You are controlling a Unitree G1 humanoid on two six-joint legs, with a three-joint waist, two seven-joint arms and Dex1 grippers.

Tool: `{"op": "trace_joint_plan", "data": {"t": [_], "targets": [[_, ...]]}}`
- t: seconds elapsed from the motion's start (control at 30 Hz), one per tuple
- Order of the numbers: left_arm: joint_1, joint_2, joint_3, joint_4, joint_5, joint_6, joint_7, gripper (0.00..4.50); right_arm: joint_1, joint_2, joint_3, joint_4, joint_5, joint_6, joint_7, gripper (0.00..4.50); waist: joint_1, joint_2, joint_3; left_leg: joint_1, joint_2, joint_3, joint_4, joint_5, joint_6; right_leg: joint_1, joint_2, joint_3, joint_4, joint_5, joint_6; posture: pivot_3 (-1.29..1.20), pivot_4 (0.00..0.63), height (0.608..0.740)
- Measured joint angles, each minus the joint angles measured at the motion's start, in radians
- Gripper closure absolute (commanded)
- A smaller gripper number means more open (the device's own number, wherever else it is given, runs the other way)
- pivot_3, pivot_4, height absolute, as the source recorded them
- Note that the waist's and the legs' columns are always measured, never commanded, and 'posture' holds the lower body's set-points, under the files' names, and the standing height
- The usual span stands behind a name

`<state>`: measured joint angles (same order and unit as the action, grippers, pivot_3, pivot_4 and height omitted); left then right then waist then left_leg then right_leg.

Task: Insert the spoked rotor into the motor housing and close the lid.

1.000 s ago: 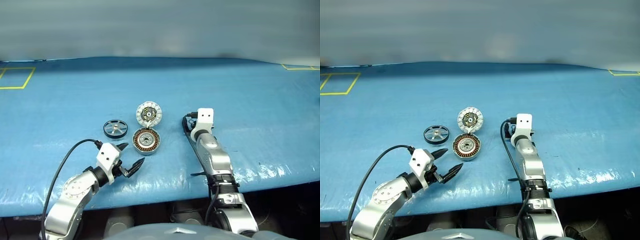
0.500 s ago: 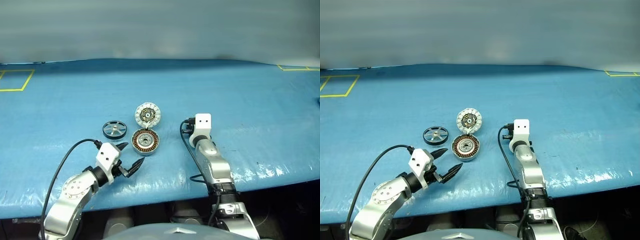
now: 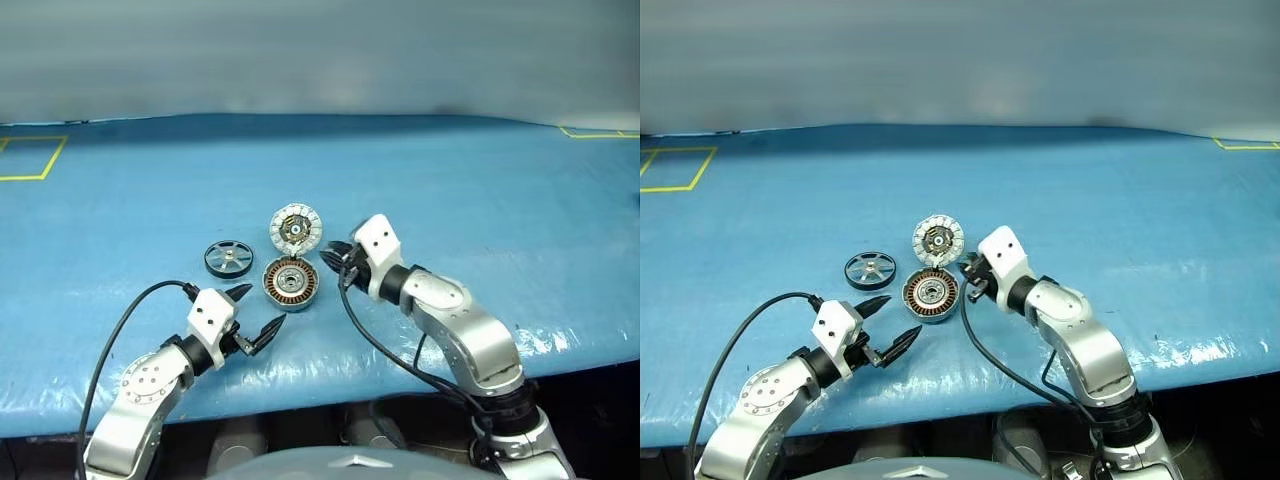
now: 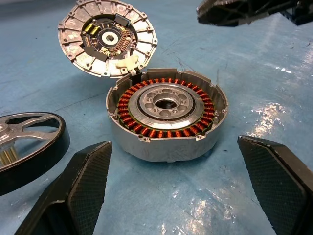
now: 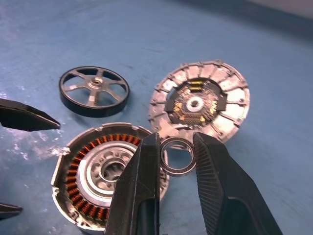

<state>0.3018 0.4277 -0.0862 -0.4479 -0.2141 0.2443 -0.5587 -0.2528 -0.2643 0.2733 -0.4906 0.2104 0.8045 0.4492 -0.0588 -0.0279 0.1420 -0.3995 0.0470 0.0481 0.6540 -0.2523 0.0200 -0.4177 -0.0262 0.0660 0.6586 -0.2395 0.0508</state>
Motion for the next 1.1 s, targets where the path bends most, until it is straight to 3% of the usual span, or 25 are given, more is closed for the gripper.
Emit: {"op": "trace_joint_plan", "data": {"t": [0.33, 1.1], "targets": [[0.028, -0.029, -0.002, 0.041, 0.033, -0.087, 0.015, 0.00, 0.002, 0.120, 0.138, 0.100, -0.044, 0.038, -0.097, 3.84, 0.014, 0.000, 0.000, -0.013, -0.001, 0.000, 0.002, 0.000, 0.000, -0.012, -0.001, 0.000, 0.000, 0.004, 0.000, 0.00, 0.150, 0.740], [0.042, -0.064, -0.002, 0.089, 0.018, -0.150, 0.002, 0.00, 0.033, 0.145, 0.134, 0.159, -0.047, 0.027, -0.122, 3.84, 0.017, 0.000, 0.000, -0.013, -0.002, 0.000, 0.007, 0.000, 0.000, -0.010, 0.000, 0.000, 0.001, 0.004, 0.001, 0.00, 0.150, 0.740]]}}
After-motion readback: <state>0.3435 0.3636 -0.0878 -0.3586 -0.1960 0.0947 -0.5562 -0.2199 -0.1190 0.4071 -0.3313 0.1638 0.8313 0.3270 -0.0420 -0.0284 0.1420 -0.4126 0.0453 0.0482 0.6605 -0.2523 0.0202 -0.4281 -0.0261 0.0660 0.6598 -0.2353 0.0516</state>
